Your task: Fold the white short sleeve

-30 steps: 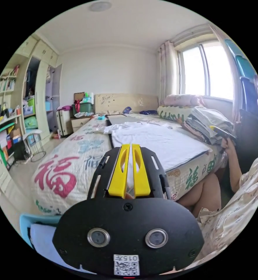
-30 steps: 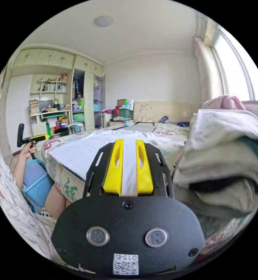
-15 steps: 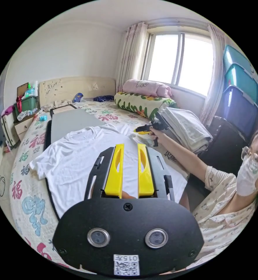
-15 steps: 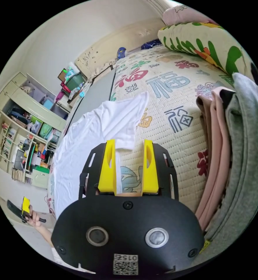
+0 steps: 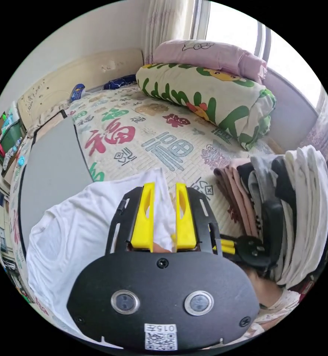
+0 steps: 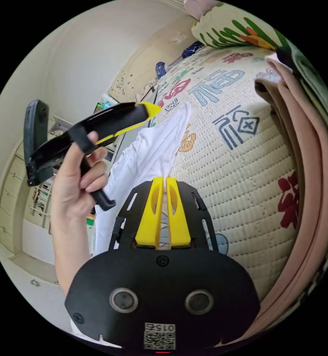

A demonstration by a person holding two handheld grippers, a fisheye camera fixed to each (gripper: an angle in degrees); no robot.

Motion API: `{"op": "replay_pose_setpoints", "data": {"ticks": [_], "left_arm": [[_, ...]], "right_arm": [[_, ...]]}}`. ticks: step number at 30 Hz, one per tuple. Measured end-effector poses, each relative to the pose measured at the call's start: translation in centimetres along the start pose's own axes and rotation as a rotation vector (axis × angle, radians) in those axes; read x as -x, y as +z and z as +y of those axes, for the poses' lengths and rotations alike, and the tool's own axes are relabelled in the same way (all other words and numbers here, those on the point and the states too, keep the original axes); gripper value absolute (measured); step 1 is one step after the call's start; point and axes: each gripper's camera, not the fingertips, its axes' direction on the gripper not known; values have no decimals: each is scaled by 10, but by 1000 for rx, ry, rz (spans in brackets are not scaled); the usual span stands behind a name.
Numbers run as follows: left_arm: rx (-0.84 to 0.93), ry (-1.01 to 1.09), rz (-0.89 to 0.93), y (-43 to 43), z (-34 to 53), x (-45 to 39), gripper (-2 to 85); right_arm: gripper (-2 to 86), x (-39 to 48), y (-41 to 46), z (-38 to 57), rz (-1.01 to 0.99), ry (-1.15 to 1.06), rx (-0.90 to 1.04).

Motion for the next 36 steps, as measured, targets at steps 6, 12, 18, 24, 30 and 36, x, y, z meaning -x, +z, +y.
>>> {"op": "replay_pose_setpoints", "data": {"ticks": [6, 12, 18, 24, 30, 36], "left_arm": [[160, -12, -142, 125, -35, -24, 105], [46, -86, -107, 113, -7, 0, 10], [-204, -168, -131, 3, 86, 51, 5], [-191, -210, -113, -46, 235, 101, 20], [-291, -216, -92, -74, 332, 103, 68], [-212, -183, -153, -35, 292, 86, 72]], "right_arm": [[3, 17, -14, -2, 5, -6, -2], [3, 35, -33, 15, 3, -22, -60], [7, 94, -56, 55, -37, -302, -117], [27, 154, -32, 111, -42, -686, 116], [96, 156, -76, 146, -84, -700, -117], [99, 179, -26, 179, 185, -826, 70]]}}
